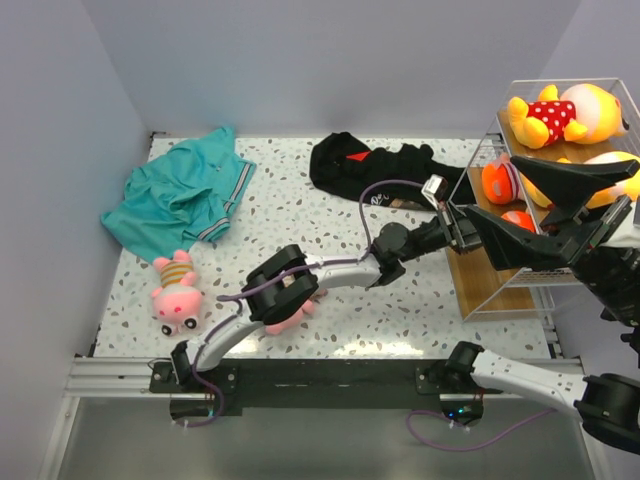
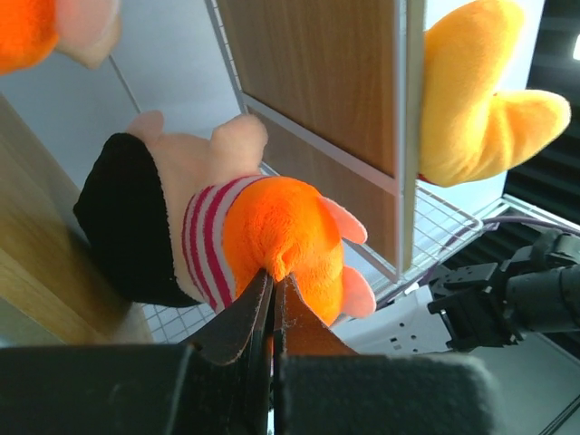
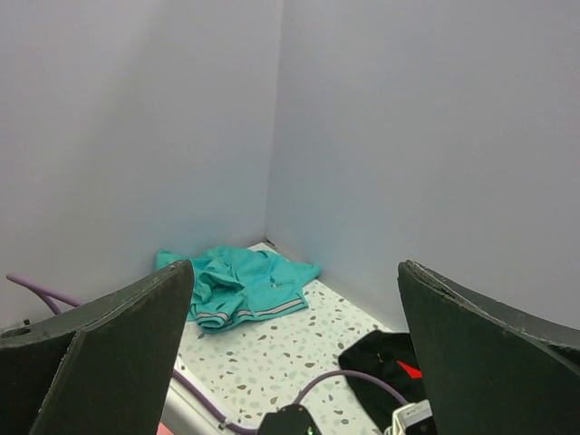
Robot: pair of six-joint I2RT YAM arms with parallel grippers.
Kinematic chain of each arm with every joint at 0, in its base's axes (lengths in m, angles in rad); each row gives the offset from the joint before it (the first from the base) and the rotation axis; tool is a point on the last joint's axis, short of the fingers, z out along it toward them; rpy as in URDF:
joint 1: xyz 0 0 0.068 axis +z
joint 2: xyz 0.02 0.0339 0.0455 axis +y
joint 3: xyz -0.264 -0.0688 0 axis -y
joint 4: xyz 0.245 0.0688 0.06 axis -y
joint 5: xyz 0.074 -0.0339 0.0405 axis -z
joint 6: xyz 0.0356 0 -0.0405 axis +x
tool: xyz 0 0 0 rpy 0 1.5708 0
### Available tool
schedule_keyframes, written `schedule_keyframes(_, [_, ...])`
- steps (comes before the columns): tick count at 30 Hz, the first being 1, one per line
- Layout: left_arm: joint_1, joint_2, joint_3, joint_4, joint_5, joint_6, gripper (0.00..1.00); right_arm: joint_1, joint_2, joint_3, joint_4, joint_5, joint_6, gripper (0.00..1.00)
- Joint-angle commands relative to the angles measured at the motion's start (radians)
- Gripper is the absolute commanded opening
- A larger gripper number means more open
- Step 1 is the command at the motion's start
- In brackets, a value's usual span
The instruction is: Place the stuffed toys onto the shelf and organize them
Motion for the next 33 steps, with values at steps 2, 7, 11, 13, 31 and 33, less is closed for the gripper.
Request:
schedule_keyframes(2, [-0.03, 0.046, 0.091, -0.081, -0.022, 0.062, 0.08, 0.003, -0.01, -0.01, 0.008, 0.027, -0.018, 0.99])
schedule_keyframes(7, [-0.033, 0.098, 0.211, -0.15, -0.019, 0.093, 0.13, 0.002, -0.022, -0.023, 0.008, 0.03, -0.023, 0.99])
schedule_keyframes(11, [-0.033, 0.11, 0.251, -0.228, -0.013, 0.139, 0.17, 0.002, -0.034, -0.042, 0.016, 0.039, -0.032, 0.99])
schedule_keyframes(13, [-0.033, 0.107, 0.227, -0.21, -0.007, 0.134, 0.21, 0.002, -0.041, -0.046, 0.02, 0.04, -0.034, 0.99])
schedule_keyframes(31, [0.034, -0.22, -0.203, -0.089, -0.053, 0.237, 0.83, 0.002, -0.005, -0.022, -0.013, 0.059, -0.012, 0.99])
schedule_keyframes(33, [0.045, -0.243, -0.226, -0.105, -0.047, 0.263, 0.85, 0.002, 0.012, -0.014, -0.029, 0.069, -0.006, 0.98])
